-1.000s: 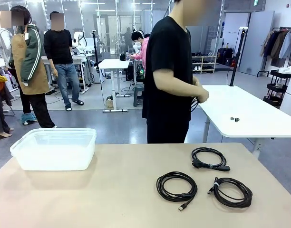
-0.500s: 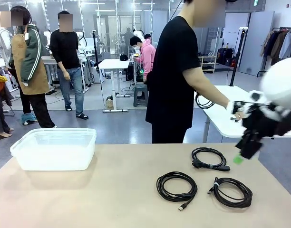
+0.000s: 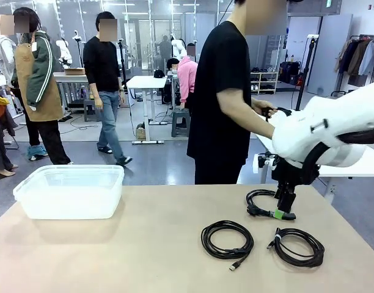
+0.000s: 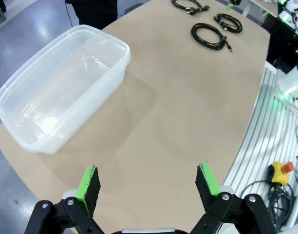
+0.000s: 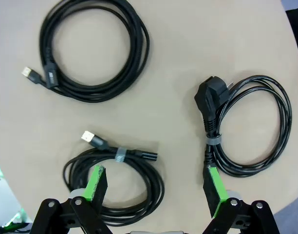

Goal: Organize and store the cables.
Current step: Place the Power Cable into the Organizing box.

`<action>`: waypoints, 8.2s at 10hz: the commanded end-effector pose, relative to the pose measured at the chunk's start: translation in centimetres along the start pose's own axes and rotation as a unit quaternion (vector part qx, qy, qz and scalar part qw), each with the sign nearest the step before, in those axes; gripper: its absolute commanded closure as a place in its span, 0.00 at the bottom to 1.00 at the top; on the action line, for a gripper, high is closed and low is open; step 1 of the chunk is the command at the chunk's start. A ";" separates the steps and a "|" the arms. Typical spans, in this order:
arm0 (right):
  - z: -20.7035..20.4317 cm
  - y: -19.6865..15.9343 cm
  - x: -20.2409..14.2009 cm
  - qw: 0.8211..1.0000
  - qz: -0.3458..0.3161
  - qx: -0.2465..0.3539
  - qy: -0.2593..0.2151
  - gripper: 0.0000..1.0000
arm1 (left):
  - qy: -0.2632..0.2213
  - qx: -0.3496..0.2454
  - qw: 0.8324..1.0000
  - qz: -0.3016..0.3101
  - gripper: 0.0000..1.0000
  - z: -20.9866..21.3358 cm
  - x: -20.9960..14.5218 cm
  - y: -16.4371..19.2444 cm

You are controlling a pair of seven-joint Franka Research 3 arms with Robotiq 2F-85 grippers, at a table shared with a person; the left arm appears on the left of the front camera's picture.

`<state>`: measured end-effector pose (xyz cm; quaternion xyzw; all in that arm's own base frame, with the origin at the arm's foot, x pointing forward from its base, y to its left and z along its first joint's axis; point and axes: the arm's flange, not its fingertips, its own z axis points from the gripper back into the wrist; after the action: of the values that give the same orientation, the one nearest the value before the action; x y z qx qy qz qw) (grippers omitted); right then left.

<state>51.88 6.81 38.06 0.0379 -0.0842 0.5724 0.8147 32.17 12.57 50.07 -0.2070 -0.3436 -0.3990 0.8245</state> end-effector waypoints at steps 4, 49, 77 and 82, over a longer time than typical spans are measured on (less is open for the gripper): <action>-1.0 -1.2 0.7 1.000 -0.001 0.008 0.002 0.00 | -0.006 -0.004 1.000 -0.006 0.00 0.1 -0.2 0.1; -3.6 12.7 27.7 0.987 0.135 0.025 0.077 0.97 | -0.006 -0.004 1.000 -0.006 0.00 0.1 -0.2 0.1; 3.5 11.7 -17.9 0.959 -0.050 -0.005 -0.278 0.00 | 0.226 -0.022 0.955 -0.191 0.00 -24.8 21.2 -18.9; 1.8 13.6 -27.8 0.932 -0.033 -0.011 -0.361 0.00 | 0.284 0.012 0.918 -0.278 0.00 -34.6 23.1 -23.6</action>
<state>33.29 -16.58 36.87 0.2254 -0.3568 0.4871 0.7646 36.56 -33.37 45.42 0.0021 -0.1413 -0.6491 0.7474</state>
